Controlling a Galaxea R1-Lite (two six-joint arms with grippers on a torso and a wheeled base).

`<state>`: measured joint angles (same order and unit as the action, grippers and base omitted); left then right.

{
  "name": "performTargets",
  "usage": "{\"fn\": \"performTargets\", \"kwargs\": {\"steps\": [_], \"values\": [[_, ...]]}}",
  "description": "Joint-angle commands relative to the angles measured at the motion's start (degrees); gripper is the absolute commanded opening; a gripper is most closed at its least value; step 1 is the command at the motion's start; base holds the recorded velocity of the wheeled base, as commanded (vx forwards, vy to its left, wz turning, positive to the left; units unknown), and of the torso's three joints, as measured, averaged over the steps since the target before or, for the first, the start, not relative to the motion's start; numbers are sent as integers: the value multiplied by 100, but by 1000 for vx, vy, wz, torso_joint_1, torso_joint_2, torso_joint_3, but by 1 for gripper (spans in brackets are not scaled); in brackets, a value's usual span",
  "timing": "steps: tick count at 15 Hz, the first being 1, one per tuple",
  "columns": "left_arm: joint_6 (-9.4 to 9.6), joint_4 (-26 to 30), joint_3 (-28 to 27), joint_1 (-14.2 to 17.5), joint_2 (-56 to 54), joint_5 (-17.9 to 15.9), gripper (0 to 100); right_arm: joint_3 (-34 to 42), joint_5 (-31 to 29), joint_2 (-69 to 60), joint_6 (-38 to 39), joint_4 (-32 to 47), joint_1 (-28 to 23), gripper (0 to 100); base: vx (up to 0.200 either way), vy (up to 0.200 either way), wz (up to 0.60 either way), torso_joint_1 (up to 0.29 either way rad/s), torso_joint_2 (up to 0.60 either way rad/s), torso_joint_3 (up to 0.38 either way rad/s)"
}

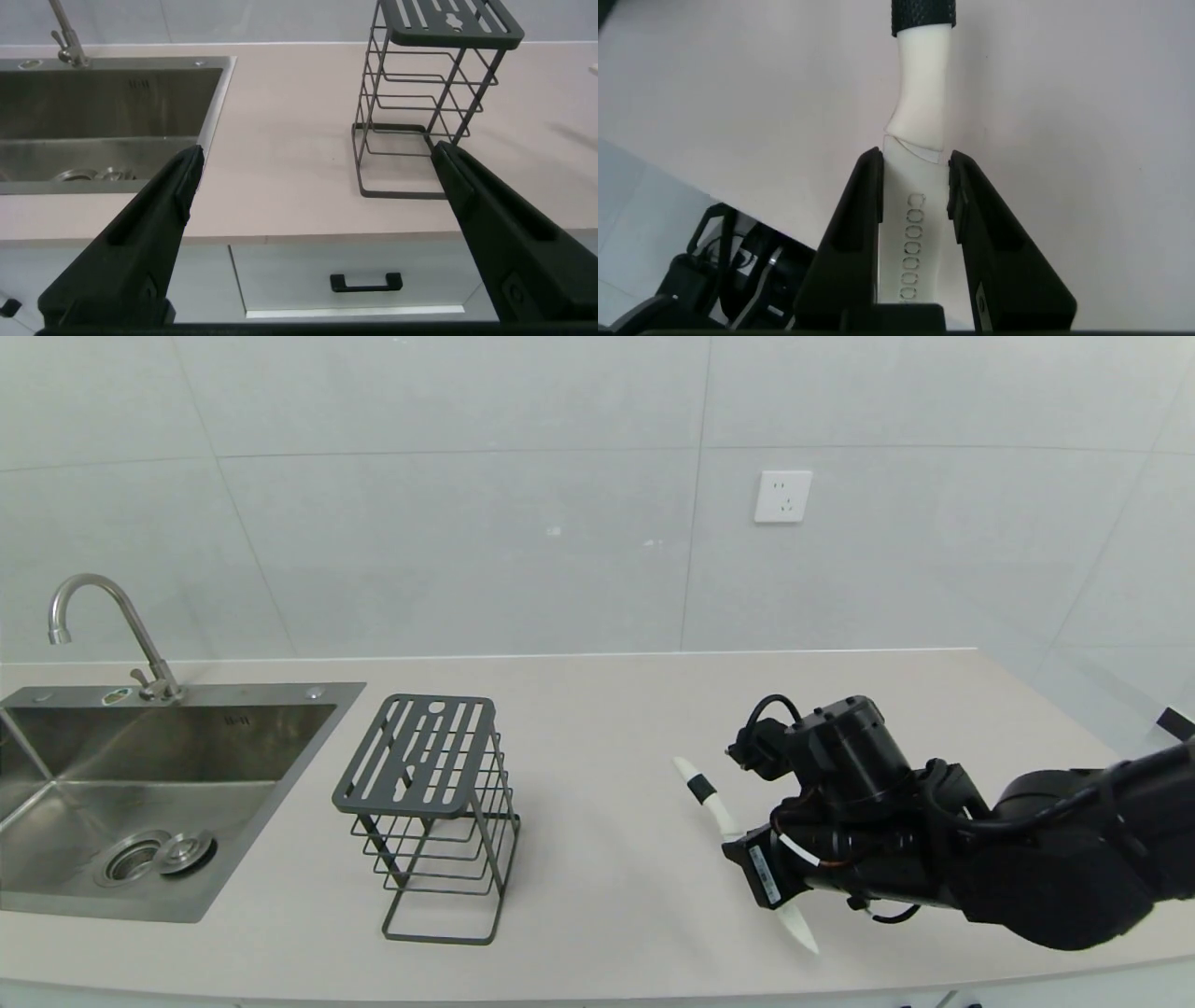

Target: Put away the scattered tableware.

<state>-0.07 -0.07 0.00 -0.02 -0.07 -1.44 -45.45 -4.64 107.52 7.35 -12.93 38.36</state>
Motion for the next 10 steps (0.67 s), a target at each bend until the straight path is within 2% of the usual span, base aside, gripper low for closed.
{"fn": "performTargets", "kwargs": {"steps": [1,4,7,10], "values": [[-10,-1,0,2,7,3,100,1,201,-407,-14,-95,-13,0,0,0,0,0,0,0],[-142,-19,0,2,7,-50,100,1,649,-522,-252,-491,-83,0,0,0,0,0,0,0],[-81,-28,0,2,7,-252,100,1,1018,-636,-735,-579,-250,0,0,0,0,0,0,0],[-19,-89,0,2,7,-278,100,18,1150,-829,-823,-596,-268,0,0,0,0,0,0,0]]}}
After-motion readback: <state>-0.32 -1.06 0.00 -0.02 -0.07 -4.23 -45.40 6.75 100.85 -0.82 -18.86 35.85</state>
